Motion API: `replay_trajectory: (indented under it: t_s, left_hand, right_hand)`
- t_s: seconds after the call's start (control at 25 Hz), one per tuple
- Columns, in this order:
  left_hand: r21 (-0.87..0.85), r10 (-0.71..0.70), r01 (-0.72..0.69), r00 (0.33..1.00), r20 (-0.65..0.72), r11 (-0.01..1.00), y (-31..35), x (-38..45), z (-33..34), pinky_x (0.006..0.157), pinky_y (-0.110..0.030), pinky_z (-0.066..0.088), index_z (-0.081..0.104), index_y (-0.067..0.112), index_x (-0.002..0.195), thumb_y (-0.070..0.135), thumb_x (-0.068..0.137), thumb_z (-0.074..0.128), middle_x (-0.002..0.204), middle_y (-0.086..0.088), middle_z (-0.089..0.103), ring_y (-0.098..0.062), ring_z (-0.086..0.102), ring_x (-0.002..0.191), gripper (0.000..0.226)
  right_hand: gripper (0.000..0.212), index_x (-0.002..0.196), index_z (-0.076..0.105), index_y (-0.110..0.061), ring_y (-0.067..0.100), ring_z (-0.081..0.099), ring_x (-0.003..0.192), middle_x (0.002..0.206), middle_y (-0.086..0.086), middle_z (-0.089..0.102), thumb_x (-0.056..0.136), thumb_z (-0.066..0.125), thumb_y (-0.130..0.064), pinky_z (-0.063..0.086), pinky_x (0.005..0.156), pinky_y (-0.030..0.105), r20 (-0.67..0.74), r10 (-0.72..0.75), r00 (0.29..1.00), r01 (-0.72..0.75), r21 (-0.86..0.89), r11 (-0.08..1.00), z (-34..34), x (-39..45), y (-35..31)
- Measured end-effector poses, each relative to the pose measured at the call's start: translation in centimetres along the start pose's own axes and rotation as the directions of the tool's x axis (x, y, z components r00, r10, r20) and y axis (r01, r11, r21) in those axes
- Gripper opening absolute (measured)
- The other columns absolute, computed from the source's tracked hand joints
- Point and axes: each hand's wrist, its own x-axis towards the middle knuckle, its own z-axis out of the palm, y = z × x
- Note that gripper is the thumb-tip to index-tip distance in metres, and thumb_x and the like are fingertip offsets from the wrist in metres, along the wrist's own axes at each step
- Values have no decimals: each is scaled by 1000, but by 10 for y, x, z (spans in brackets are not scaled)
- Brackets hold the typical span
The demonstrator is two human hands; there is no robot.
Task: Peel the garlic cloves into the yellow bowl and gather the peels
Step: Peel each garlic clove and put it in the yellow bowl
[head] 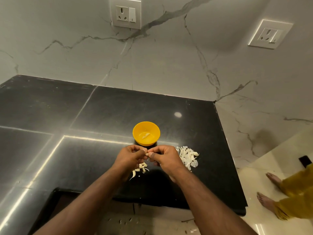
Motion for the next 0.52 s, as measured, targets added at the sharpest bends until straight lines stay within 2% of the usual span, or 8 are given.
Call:
replay_trajectory:
  t_s: [0.08, 0.16, 0.24, 0.32, 0.4, 0.52]
  left_hand:
    - [79, 121, -116, 991, -57, 990, 0, -7, 6, 45, -17, 41, 62, 4, 98, 6, 95, 65, 72, -8, 69, -4, 59, 51, 4]
    - [165, 228, -219, 973, -40, 962, -4, -11, 8, 52, -16, 47, 67, 7, 95, 5, 93, 67, 71, -4, 71, -9, 63, 60, 3]
    - [206, 265, -259, 964, -5, 944, -10, -12, 4, 65, -30, 56, 71, 11, 94, 5, 88, 74, 78, -6, 74, -20, 69, 72, 9]
    - [253, 285, -270, 958, -27, 929, -13, -11, 0, 74, -41, 58, 74, 17, 92, 9, 85, 78, 83, -6, 76, -25, 72, 81, 11]
    - [281, 303, -278, 952, -48, 919, -14, -11, -2, 71, -38, 56, 75, 21, 88, 13, 86, 78, 82, -2, 76, -20, 71, 78, 8]
    - [266, 299, -288, 954, -2, 920, -10, -9, -3, 67, -33, 53, 76, 17, 89, 9, 90, 72, 78, -3, 75, -14, 68, 71, 9]
  right_hand:
    - [7, 93, 76, -10, 11, 63, 71, 80, 4, 75, 91, 69, -9, 50, 65, 27, 1, 42, 999, -42, 58, 997, -1, 2, 1]
    - [8, 92, 74, -6, 9, 61, 65, 77, 4, 74, 93, 66, -8, 49, 61, 24, 4, 83, 997, -83, 113, 990, -2, 2, 0]
    - [10, 90, 73, -5, 9, 58, 63, 73, 4, 71, 93, 64, -5, 48, 59, 23, 29, 121, 992, -125, 187, 974, -2, 0, -3]
    - [10, 88, 71, -4, 10, 56, 60, 71, 4, 68, 92, 63, -2, 46, 58, 22, 67, 139, 988, -152, 262, 953, -2, -2, -5]
    - [9, 91, 72, -1, 11, 54, 60, 74, 8, 67, 91, 63, -1, 44, 58, 23, 94, 140, 986, -162, 291, 943, -2, -3, -6]
    - [13, 94, 73, 3, 14, 55, 64, 78, 12, 67, 91, 62, -4, 45, 58, 24, 74, 137, 988, -150, 220, 964, -2, 0, -9]
